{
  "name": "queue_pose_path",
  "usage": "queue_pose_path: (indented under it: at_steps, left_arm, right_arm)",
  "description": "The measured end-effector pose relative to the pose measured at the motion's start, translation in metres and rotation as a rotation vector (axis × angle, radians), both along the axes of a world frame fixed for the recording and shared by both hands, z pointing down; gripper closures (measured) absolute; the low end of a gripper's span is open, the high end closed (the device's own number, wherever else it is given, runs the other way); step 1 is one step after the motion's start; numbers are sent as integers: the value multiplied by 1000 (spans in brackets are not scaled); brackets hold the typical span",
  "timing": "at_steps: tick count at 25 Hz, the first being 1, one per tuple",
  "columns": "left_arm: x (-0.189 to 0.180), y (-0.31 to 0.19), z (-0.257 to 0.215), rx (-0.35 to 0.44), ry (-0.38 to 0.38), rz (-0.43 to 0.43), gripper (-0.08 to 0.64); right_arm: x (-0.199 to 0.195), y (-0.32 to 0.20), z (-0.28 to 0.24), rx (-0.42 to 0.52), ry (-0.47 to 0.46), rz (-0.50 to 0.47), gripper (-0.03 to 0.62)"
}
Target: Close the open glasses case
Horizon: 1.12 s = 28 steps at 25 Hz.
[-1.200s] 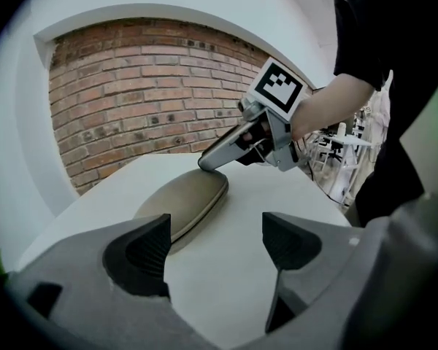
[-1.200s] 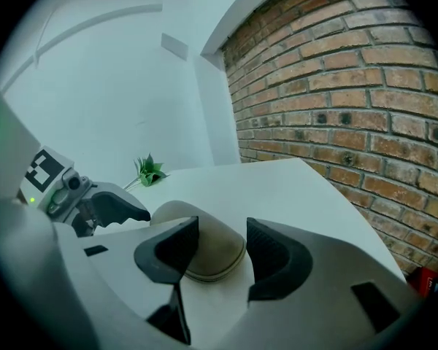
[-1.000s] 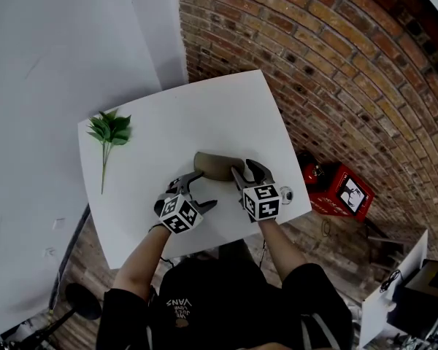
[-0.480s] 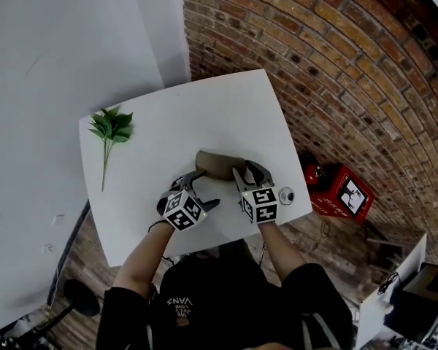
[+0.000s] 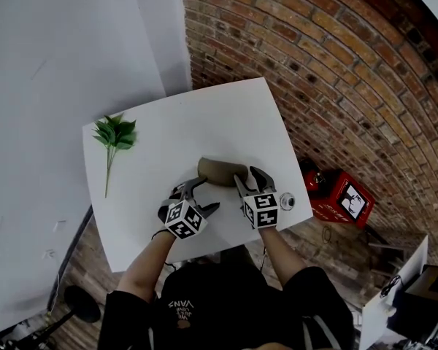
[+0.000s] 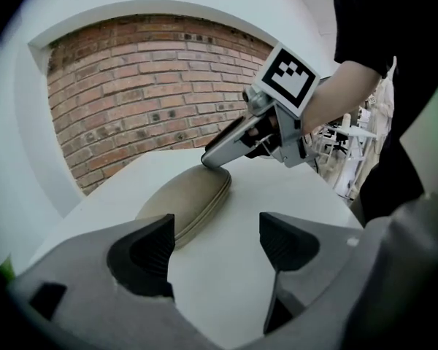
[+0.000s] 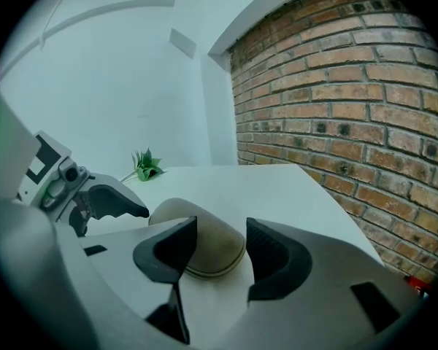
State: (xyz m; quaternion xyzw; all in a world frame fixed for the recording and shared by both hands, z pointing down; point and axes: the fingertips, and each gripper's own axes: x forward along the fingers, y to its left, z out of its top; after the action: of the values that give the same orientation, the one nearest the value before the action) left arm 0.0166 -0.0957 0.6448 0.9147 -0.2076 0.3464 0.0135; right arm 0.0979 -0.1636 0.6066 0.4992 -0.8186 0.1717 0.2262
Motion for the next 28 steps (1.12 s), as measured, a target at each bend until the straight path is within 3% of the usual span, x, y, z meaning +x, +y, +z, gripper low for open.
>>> queue_pose_path:
  at_steps: [12,28]
  left_arm:
    - [-17,7,-19,38,72,-72,241]
    - [-64,53,-82,145,219,-125,426]
  right_arm:
    - [-3,19,-17,31,-28,34,382]
    - [-31,93,-57,113,-121,92,429]
